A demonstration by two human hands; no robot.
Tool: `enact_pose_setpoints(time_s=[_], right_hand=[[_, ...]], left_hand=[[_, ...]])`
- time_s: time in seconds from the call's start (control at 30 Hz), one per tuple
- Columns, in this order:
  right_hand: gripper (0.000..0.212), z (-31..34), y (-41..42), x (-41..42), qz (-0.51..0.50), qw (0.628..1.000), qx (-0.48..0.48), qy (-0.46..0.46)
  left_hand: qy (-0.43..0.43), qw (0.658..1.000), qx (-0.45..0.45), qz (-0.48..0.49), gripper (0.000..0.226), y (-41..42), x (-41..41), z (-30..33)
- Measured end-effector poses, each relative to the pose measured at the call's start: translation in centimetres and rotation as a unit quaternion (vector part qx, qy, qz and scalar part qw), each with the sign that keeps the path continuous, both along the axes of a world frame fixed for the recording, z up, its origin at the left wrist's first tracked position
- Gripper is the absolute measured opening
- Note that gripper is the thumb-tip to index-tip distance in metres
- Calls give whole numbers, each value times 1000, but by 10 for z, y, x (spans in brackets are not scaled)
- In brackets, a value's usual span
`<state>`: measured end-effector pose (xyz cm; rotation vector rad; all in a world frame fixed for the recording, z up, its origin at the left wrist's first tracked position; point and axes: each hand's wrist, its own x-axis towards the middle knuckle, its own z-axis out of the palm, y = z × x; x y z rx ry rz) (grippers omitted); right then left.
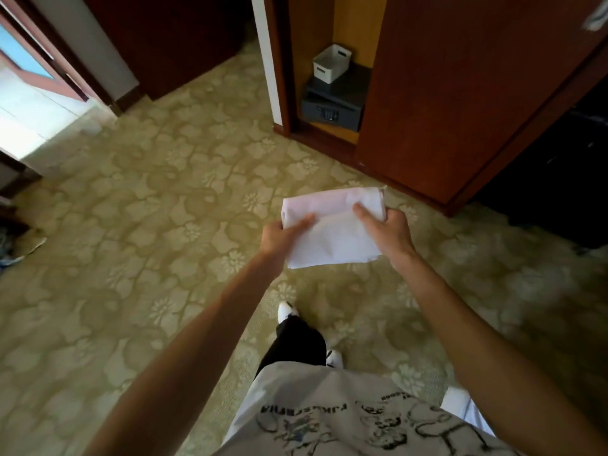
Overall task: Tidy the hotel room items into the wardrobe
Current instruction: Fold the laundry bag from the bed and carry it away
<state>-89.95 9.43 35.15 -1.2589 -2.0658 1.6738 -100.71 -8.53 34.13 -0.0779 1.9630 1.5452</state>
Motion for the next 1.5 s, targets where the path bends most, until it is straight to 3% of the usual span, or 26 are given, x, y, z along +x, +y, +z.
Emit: enact_pose_setpoints(time_s=[0.37,0.5,0.63,0.73,0.97,1.1,1.27,1.5], right_hand=[[31,-32,113,-231,9,1000,-5,15],[29,-32,159,-317,-13,1000,-1,17],[27,-25,203,-382,-27,999,-10,17],[21,-22,237,-427,-39,999,-15,22],[28,-44,326,-553,-60,998,-9,28],[16,-64,388,-640,-55,997,-15,41],[33,-101,464,-746,-44,999,6,3],[30,-181,555,-858,-29,996,71,-39]], left_hand=[[0,999,-4,52,43,112,-216,-26],[5,999,-9,49,35,162,-304,-26],[5,999,0,41,50,209,-377,-22],[1,1000,5,25,41,244,-427,-18],[3,1000,-10,8,33,339,-558,-37],[-8,1000,-20,11,41,399,-641,-56],[-20,999,-35,27,38,470,-741,-87],[-60,997,-41,39,25,555,-837,-168]])
